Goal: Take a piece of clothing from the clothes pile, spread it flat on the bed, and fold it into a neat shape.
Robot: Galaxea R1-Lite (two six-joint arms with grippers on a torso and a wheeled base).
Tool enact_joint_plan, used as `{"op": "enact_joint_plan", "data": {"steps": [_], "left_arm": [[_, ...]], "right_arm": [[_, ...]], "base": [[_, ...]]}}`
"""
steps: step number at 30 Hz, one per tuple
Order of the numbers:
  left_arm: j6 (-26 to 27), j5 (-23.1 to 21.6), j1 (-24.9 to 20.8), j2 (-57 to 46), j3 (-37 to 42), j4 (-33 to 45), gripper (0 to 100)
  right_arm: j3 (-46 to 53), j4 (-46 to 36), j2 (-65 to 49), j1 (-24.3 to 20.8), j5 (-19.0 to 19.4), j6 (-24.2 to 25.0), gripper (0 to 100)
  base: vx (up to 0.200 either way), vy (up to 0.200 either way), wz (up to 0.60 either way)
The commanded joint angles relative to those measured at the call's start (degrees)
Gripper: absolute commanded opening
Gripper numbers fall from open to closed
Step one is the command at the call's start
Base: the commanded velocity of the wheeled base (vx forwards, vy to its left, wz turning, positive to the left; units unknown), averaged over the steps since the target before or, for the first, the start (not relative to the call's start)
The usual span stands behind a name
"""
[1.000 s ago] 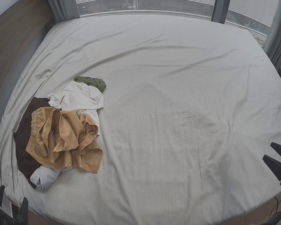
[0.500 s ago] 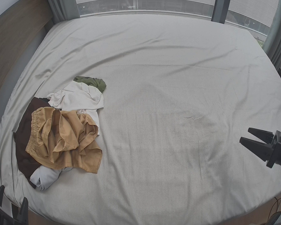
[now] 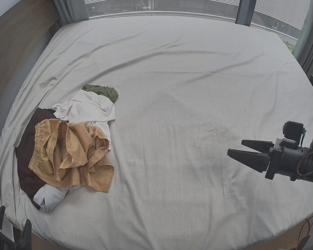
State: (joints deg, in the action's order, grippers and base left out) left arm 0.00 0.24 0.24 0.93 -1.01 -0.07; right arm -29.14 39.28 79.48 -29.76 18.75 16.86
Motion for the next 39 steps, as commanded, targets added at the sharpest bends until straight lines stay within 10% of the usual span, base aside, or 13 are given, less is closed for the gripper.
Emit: {"op": "enact_joint_plan", "data": {"steps": [1, 39], "left_arm": [[0.0, 0.0, 0.0, -0.9, 1.0, 0.0, 100], [0.0, -0.2, 0.0, -0.9, 1.0, 0.0, 100]], "right_arm": [[-5.1, 0.1, 8.0, -4.0, -1.6, 0.0, 100], [-34.7, -0.6, 44.7, -18.6, -3.4, 3.9, 100]], "base": [[0.0, 0.0, 0.0], [0.0, 0.0, 0.0]]}}
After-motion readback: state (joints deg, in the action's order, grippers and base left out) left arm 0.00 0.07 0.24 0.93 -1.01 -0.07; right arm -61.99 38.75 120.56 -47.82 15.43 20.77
